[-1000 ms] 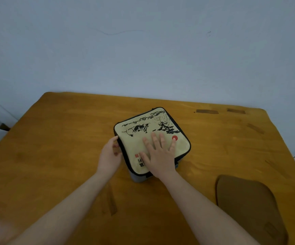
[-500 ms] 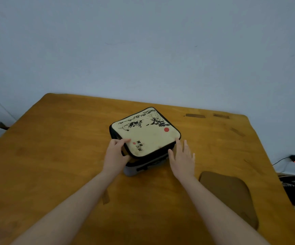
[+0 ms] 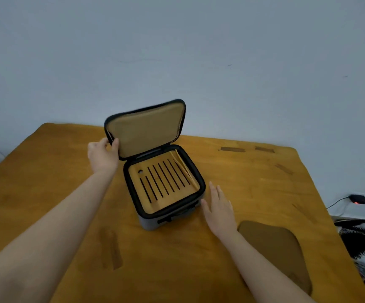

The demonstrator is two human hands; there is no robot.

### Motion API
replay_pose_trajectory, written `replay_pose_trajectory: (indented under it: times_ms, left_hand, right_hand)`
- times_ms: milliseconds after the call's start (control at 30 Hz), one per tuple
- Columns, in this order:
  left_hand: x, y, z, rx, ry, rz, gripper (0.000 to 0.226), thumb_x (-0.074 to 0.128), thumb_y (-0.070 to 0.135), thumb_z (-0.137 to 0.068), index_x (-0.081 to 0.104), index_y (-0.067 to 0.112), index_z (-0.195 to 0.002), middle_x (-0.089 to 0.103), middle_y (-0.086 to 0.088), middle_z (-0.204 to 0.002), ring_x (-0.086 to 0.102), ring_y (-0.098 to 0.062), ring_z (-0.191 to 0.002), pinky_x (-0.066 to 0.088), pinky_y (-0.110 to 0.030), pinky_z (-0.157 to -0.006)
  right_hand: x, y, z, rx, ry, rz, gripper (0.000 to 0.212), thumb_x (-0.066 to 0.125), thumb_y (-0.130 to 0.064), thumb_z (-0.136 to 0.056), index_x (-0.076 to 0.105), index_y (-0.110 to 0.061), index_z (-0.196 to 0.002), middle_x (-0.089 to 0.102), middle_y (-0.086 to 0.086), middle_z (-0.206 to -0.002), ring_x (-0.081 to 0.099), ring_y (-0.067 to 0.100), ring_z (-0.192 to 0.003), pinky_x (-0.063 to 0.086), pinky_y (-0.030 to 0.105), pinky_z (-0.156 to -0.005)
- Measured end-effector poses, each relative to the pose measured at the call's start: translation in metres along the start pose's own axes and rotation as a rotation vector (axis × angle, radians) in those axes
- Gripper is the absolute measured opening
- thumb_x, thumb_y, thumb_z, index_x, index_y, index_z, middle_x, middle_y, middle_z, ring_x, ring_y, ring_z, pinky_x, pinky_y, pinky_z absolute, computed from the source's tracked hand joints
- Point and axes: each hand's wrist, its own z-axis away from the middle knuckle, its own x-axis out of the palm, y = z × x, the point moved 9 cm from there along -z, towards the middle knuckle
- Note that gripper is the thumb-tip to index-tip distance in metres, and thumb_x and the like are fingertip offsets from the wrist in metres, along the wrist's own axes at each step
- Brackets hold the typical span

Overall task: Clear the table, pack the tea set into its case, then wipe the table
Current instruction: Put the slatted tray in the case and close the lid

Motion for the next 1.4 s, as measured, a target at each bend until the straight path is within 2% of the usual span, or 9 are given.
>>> replay_pose_trajectory:
  times_ms: [167,300,467,667,867,967,1133,1267,1400]
  left_hand:
    - [0.026,-0.014,-0.029,-0.094,-0.108,0.056,0.028,0.046,0.035,-0.1,0.061,0.013,-0.109,0.063,-0.005,-0.109,0.057,-0.026,-0.092,0.049,-0.042,-0.079]
    - [0.05,-0.03,-0.036,-0.133,-0.197,0.012,0.029,0.049,0.026,-0.099,0.058,0.012,-0.123,0.063,-0.009,-0.117,0.059,-0.031,-0.101,0.052,-0.044,-0.084]
    - [0.08,-0.066,-0.033,-0.257,-0.256,0.019,0.021,0.05,0.019,-0.099,0.059,0.009,-0.115,0.064,-0.01,-0.111,0.061,-0.033,-0.095,0.053,-0.046,-0.084]
    - [0.098,-0.092,-0.03,-0.467,-0.268,0.153,0.038,0.051,0.021,-0.099,0.054,-0.001,-0.13,0.061,-0.019,-0.123,0.058,-0.038,-0.111,0.049,-0.047,-0.097]
    - [0.1,-0.091,-0.011,-0.55,-0.296,0.298,0.045,0.049,0.024,-0.1,0.045,0.005,-0.141,0.056,-0.012,-0.132,0.054,-0.031,-0.114,0.046,-0.041,-0.099]
    - [0.083,-0.072,0.009,-0.413,-0.256,0.168,0.046,0.046,0.028,-0.1,0.038,0.012,-0.143,0.049,-0.008,-0.135,0.049,-0.027,-0.114,0.043,-0.038,-0.092]
    - [0.055,-0.004,0.087,0.106,-0.121,0.038,0.045,0.054,0.015,-0.093,0.045,0.018,-0.137,0.035,-0.006,-0.147,0.026,-0.025,-0.138,0.027,-0.043,-0.113]
    - [0.074,0.041,0.194,0.377,-0.241,0.006,0.048,0.06,0.006,-0.088,0.049,0.021,-0.132,0.032,-0.001,-0.147,0.023,-0.017,-0.141,0.022,-0.04,-0.117]
    - [0.13,0.055,0.295,0.431,-0.509,-0.041,0.047,0.061,0.01,-0.087,0.05,0.029,-0.128,0.035,0.008,-0.139,0.03,-0.008,-0.134,0.029,-0.029,-0.114]
  right_hand:
    - [0.013,-0.01,-0.01,-0.025,0.009,-0.05,0.058,0.036,-0.042,-0.103,0.012,-0.03,-0.154,0.016,0.002,-0.161,0.019,0.017,-0.147,0.019,0.043,-0.12]
    - [0.022,-0.02,-0.014,-0.043,0.011,-0.062,0.054,0.034,-0.041,-0.103,0.019,-0.028,-0.154,0.013,0.002,-0.162,0.021,0.017,-0.146,0.019,0.042,-0.119]
    - [0.029,-0.02,-0.016,-0.008,0.02,-0.073,0.053,0.035,-0.041,-0.103,0.021,-0.027,-0.153,0.008,0.002,-0.162,0.017,0.017,-0.147,0.018,0.039,-0.12]
    - [0.033,-0.017,-0.015,0.016,0.02,-0.063,0.055,0.034,-0.042,-0.103,0.017,-0.029,-0.154,0.006,0.001,-0.162,0.015,0.017,-0.148,0.018,0.041,-0.12]
    - [0.034,-0.016,-0.011,0.012,0.013,-0.052,0.055,0.032,-0.043,-0.103,0.015,-0.029,-0.154,0.007,0.001,-0.162,0.015,0.017,-0.147,0.016,0.038,-0.12]
    - [0.029,-0.015,-0.009,0.007,0.028,-0.041,0.056,0.032,-0.044,-0.103,0.014,-0.029,-0.154,0.009,0.003,-0.162,0.016,0.018,-0.147,0.017,0.04,-0.12]
    - [0.013,0.0,0.0,0.005,0.061,0.008,0.057,0.034,-0.042,-0.103,0.014,-0.029,-0.154,0.011,0.004,-0.162,0.02,0.019,-0.146,0.015,0.044,-0.12]
    - [-0.001,0.039,0.016,0.087,0.075,0.081,0.059,0.036,-0.041,-0.102,0.011,-0.029,-0.155,0.011,0.005,-0.162,0.017,0.02,-0.147,0.014,0.048,-0.12]
    - [-0.015,0.089,0.036,0.163,0.034,0.209,0.06,0.035,-0.041,-0.102,0.01,-0.028,-0.155,0.008,0.006,-0.162,0.011,0.021,-0.149,0.009,0.051,-0.119]
